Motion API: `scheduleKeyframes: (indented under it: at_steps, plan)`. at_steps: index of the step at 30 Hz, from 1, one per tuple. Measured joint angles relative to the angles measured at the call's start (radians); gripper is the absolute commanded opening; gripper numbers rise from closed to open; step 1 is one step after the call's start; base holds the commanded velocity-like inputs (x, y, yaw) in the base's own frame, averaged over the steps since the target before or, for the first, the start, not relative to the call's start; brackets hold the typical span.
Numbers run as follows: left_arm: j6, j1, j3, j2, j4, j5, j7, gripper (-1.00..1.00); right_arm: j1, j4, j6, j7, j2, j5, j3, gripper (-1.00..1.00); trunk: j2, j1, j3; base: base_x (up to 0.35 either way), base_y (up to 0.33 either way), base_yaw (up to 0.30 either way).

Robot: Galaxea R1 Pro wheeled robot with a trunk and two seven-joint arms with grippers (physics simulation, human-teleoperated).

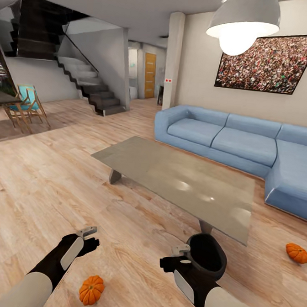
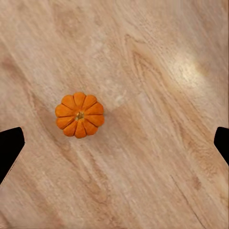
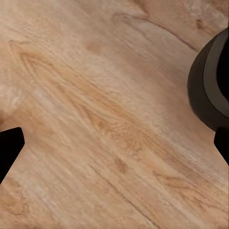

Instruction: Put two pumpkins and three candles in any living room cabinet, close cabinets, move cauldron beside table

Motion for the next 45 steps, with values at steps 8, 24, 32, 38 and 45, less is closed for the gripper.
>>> scheduleKeyframes:
  at_steps: [8,24,32,38,45]
  plan:
    - [0.004,0.0,0.025,0.027,-0.001,0.001,-0.001,1.0,0.0,0.0,-0.061,0.001,-0.001,-0.001,0.0,1.0,0.0,0.0,-0.007,0.0,0.0,0.225]
    - [0.005,0.0,0.025,0.028,-0.002,-0.001,0.0,1.0,0.0,-0.001,-0.067,0.0,-0.001,-0.001,0.027,1.0,0.0,0.0,-0.025,0.036,0.0,0.155]
    - [0.005,0.0,0.025,0.027,-0.001,-0.001,0.0,1.0,0.0,-0.001,-0.066,-0.003,0.0,-0.001,0.05,1.0,0.0,0.0,-0.036,0.009,0.0,0.125]
    - [0.005,0.0,0.024,0.028,-0.001,-0.001,0.0,1.0,0.0,-0.002,-0.068,-0.004,0.0,-0.001,0.05,1.0,0.0,0.0,-0.041,-0.089,0.01,0.223]
    - [0.006,0.0,0.025,0.028,-0.001,0.0,0.0,1.0,0.0,-0.005,-0.073,-0.005,0.0,-0.001,0.051,1.0,0.0,0.0,-0.046,-0.239,0.138,0.233]
